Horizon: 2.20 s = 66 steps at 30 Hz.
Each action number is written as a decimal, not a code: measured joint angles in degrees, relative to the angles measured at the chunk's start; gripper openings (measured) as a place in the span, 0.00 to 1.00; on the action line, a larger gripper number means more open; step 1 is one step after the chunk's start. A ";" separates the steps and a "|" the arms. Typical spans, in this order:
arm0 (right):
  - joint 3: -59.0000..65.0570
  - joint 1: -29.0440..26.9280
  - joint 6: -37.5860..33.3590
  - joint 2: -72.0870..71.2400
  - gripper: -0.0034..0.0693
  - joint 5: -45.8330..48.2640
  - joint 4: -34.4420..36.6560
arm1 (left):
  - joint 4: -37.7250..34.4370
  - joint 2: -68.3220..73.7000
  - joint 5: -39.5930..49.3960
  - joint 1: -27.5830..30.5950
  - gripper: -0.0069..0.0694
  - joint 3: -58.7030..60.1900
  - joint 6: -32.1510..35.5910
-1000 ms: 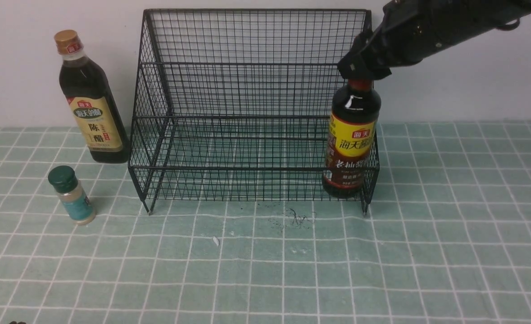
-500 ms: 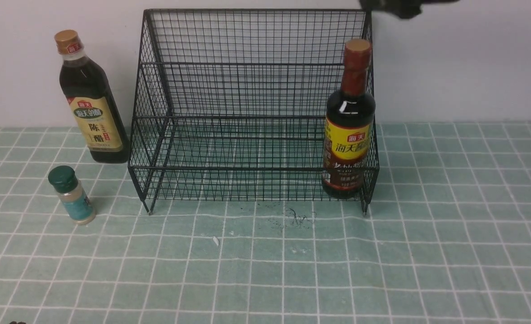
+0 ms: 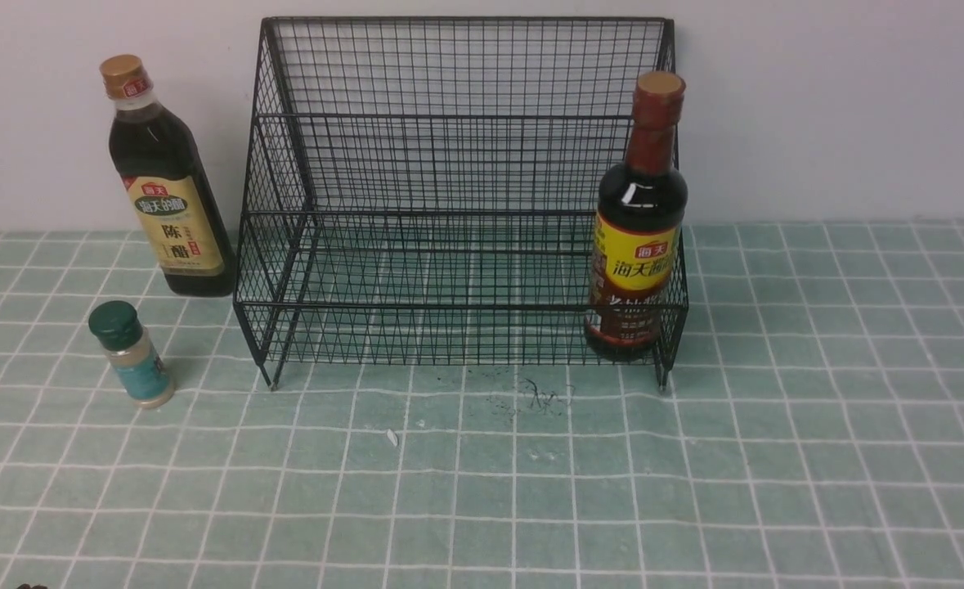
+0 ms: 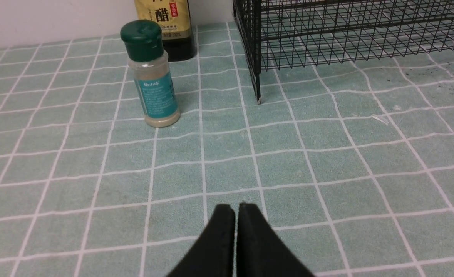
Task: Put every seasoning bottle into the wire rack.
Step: Use the left arm to grab the condiment bottle closest to it
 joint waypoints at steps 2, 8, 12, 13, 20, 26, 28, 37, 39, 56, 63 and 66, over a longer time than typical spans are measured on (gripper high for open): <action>4.32 0.00 2.76 -5.83 0.03 0.86 -1.47 | 0.00 0.00 0.00 0.00 0.08 0.00 0.00; 20.39 0.00 8.50 -20.32 0.03 -1.66 0.17 | 0.00 0.00 0.00 0.00 0.08 0.00 0.00; 32.53 0.00 10.67 -27.89 0.03 -11.88 4.72 | 0.00 0.00 0.00 0.00 0.08 0.00 0.00; 35.17 0.00 10.81 -29.15 0.03 -14.59 5.88 | 0.00 0.00 0.00 0.00 0.08 0.00 0.00; 46.74 0.00 10.93 -31.88 0.03 -21.25 12.94 | 0.00 0.00 0.00 0.00 0.08 0.00 0.00; 52.91 0.00 9.97 -31.88 0.03 -22.46 14.55 | 0.00 0.00 0.00 0.00 0.08 0.00 0.00; 53.68 0.00 8.84 -31.88 0.03 -23.76 14.71 | 0.00 0.00 0.00 0.00 0.08 0.00 0.00; 64.55 -3.17 -6.28 -36.65 0.03 -40.69 18.45 | 0.00 0.00 0.00 0.00 0.08 0.00 0.00; 68.52 -5.71 -8.24 -38.76 0.03 -42.93 18.87 | 0.00 0.00 0.00 0.00 0.08 0.00 0.00; 97.69 -20.16 -11.31 -56.22 0.03 -42.13 18.44 | 0.00 0.00 0.00 0.00 0.08 0.00 0.00; 97.69 -20.16 -11.31 -56.26 0.03 -42.13 18.57 | 0.00 0.00 0.00 0.00 0.08 0.00 0.00; 97.69 -20.16 -11.31 -56.26 0.03 -42.13 18.57 | 0.00 0.00 0.00 0.00 0.08 0.00 0.00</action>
